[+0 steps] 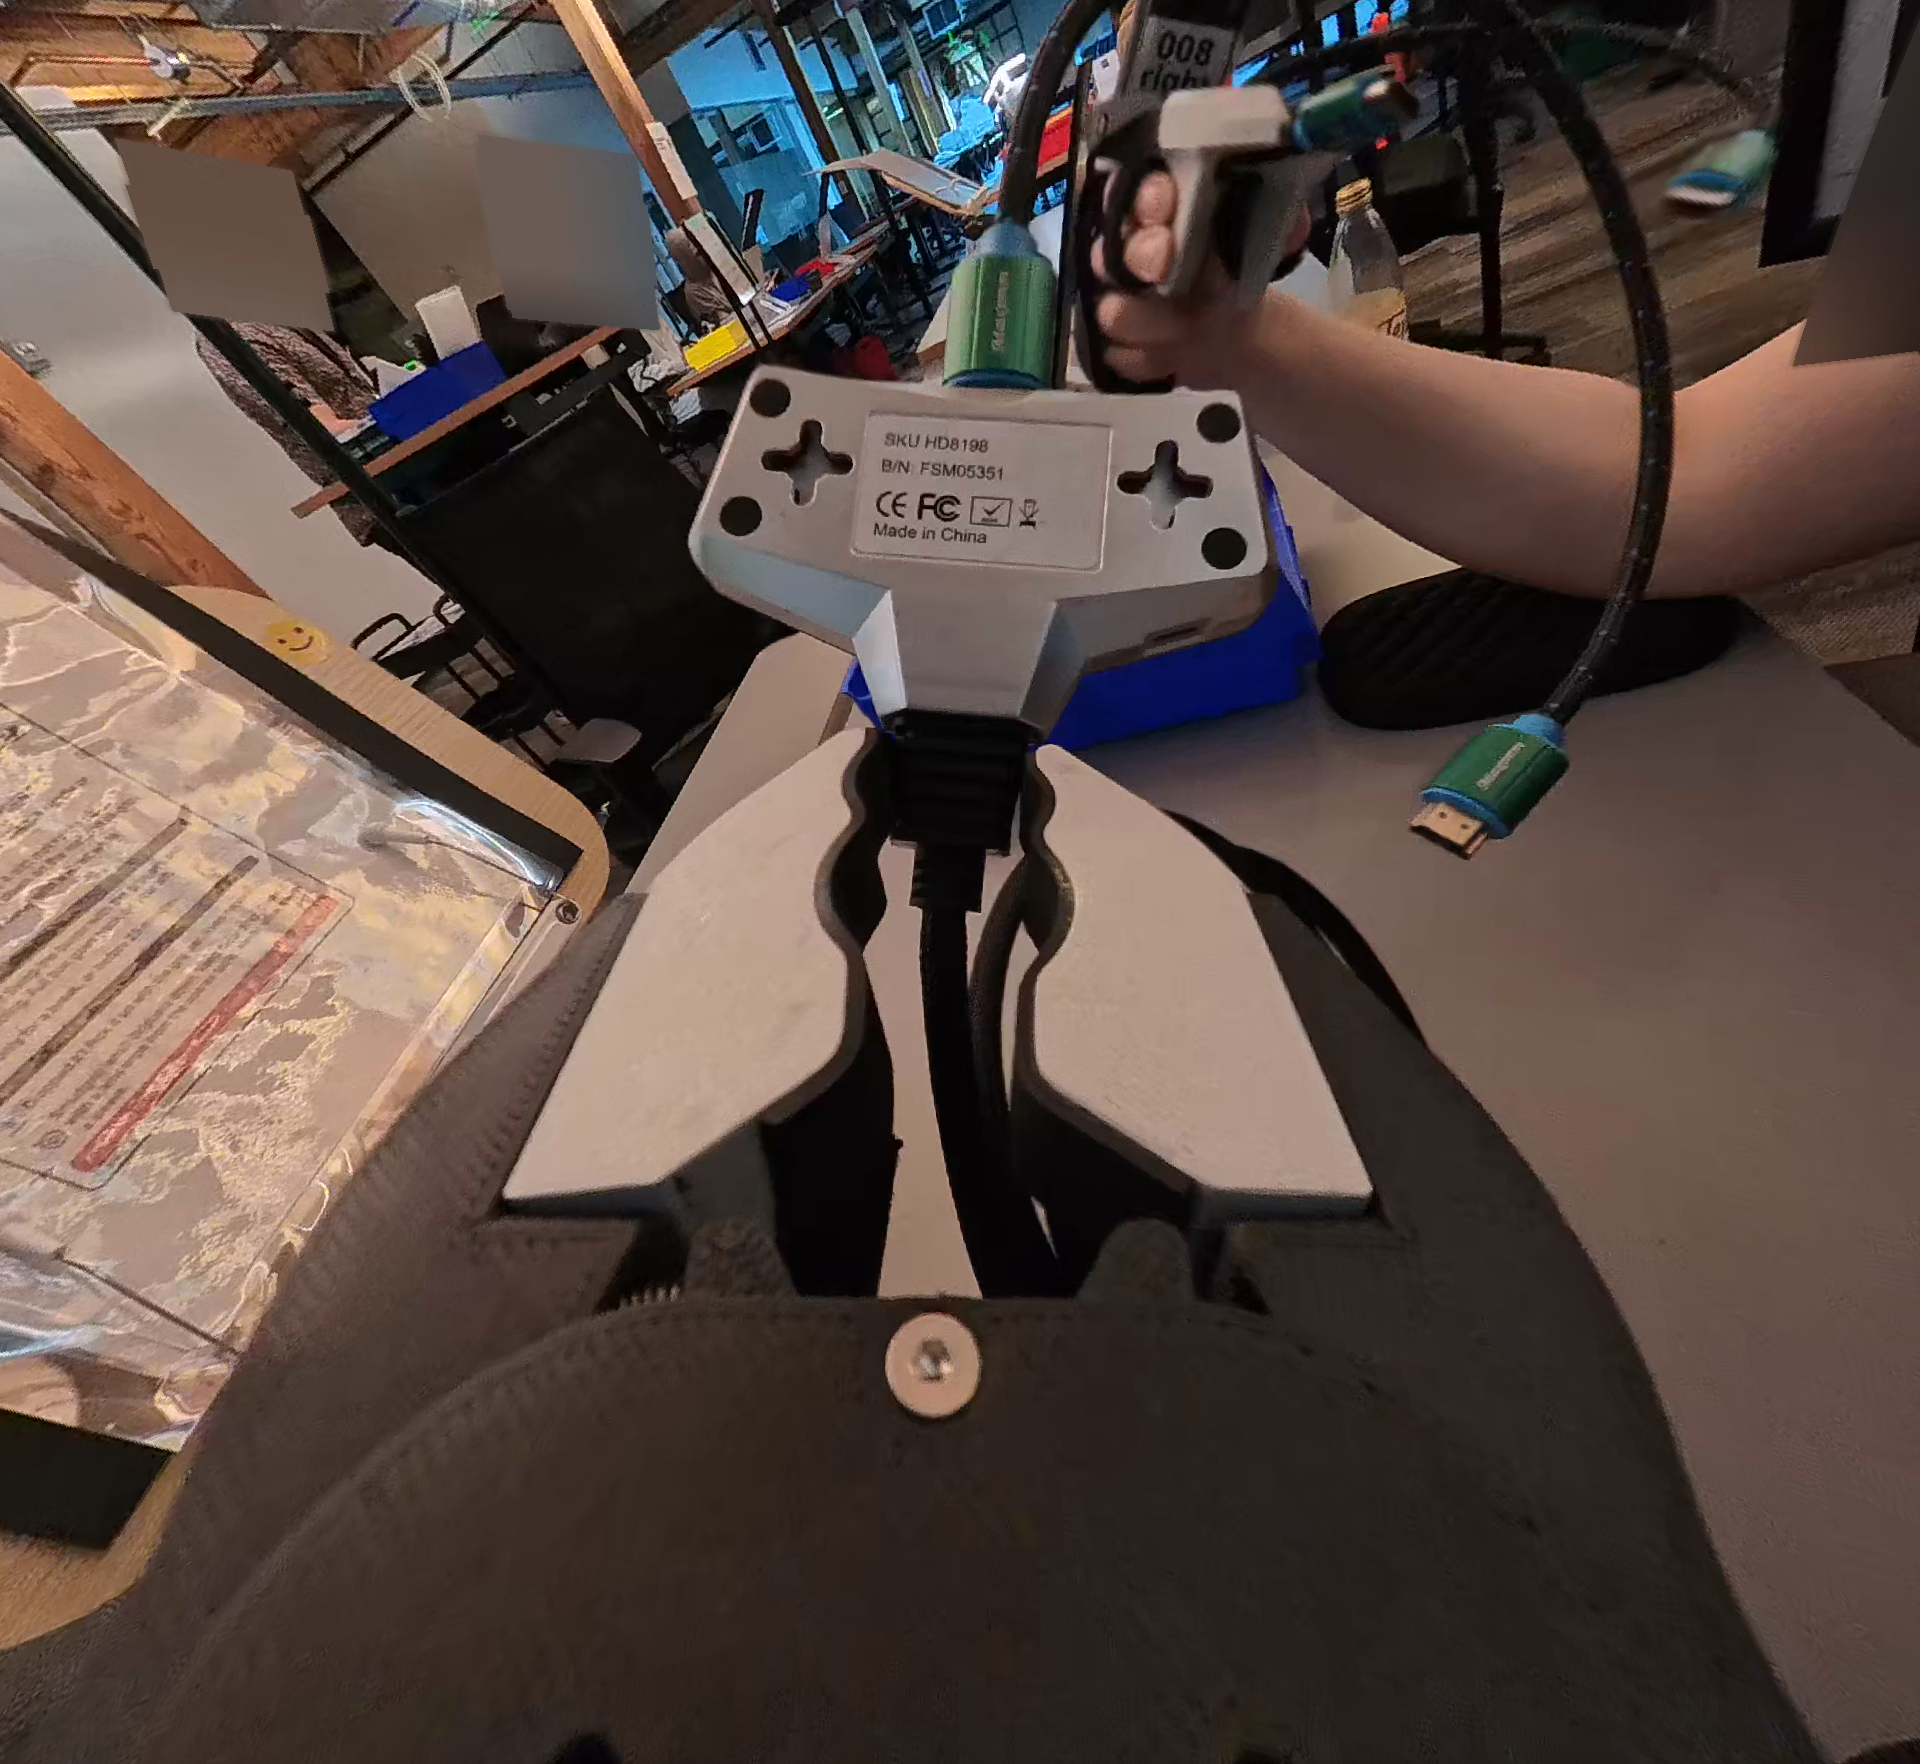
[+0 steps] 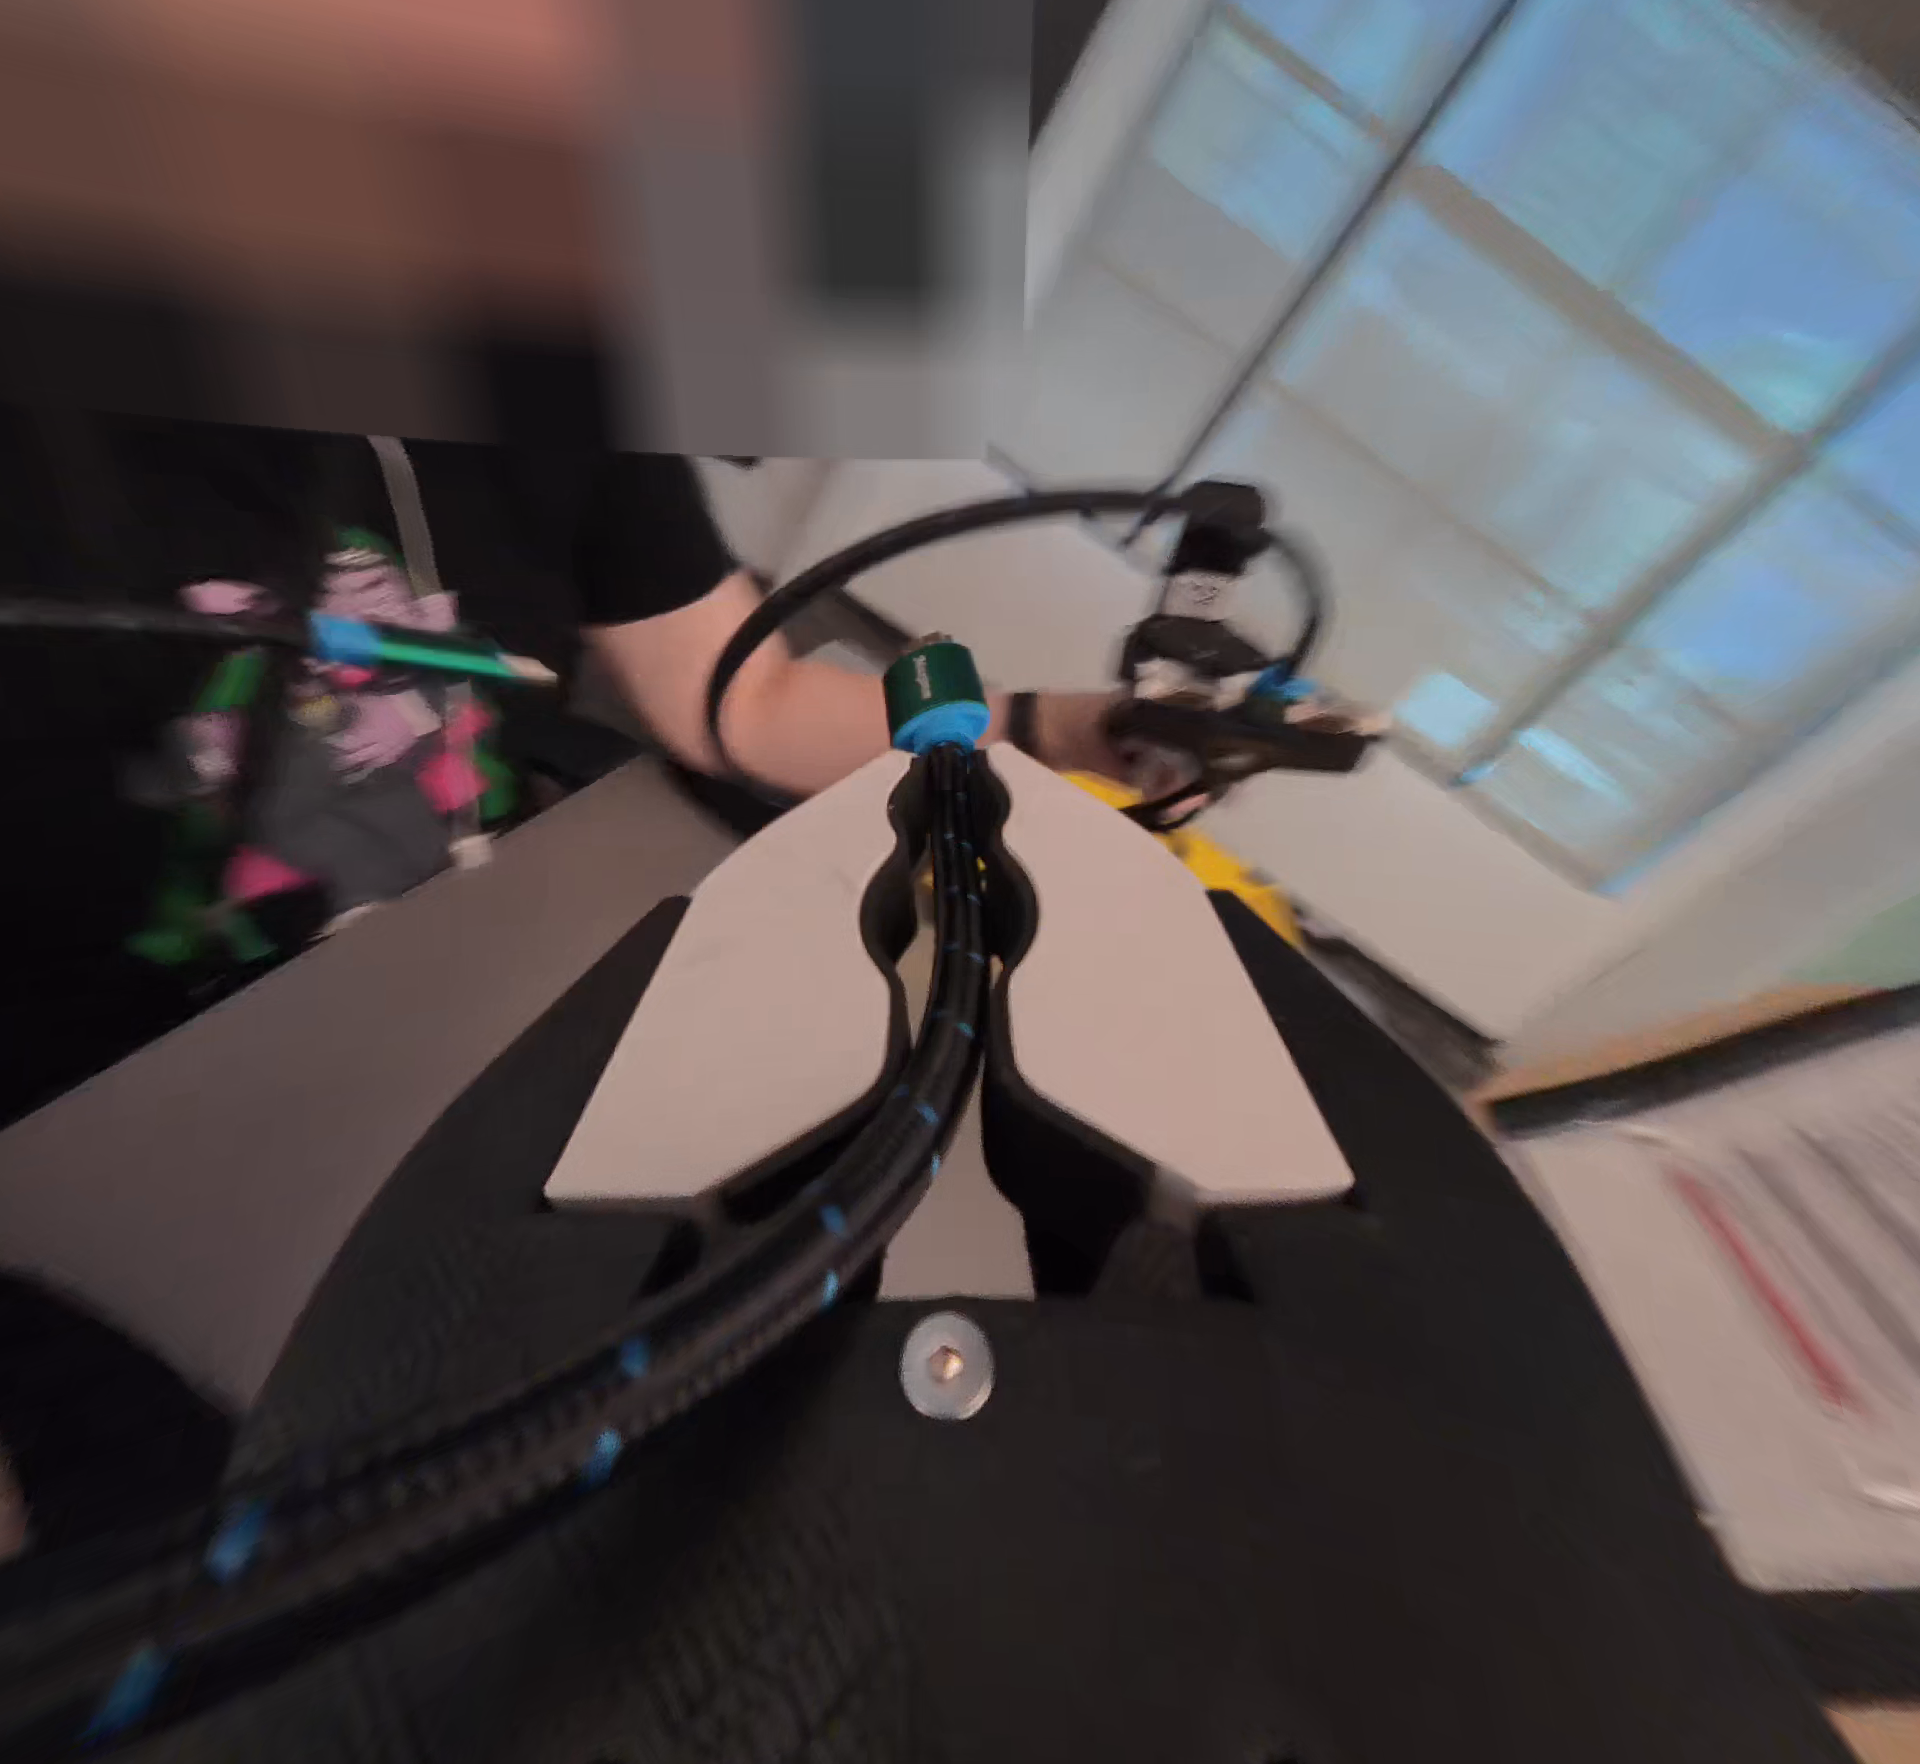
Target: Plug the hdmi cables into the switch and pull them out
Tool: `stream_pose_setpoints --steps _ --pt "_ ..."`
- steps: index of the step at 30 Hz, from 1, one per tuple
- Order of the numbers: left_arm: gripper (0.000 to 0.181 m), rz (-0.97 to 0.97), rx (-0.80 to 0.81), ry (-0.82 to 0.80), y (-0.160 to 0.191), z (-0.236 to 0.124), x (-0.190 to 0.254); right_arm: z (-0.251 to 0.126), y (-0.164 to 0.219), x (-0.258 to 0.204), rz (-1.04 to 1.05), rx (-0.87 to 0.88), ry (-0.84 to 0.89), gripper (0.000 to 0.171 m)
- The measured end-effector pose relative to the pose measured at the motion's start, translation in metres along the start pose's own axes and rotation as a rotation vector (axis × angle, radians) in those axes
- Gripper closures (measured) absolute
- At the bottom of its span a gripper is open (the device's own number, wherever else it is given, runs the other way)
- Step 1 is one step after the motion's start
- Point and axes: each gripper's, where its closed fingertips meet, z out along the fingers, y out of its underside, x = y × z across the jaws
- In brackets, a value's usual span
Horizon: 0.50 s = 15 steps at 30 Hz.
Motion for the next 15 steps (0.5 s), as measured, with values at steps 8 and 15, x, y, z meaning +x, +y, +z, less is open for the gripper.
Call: stream_pose_setpoints --steps 8,15 --pt "0.159 -0.016 0.013 0.024 -0.001 0.005 0.003 0.021 0.057 0.032 -0.023 -0.340 0.161 0.163" --pt "0.158 -0.003 -0.068 0.064 0.010 0.033 0.014 0.063 0.056 0.059 -0.054 -0.408 0.309 0.163"
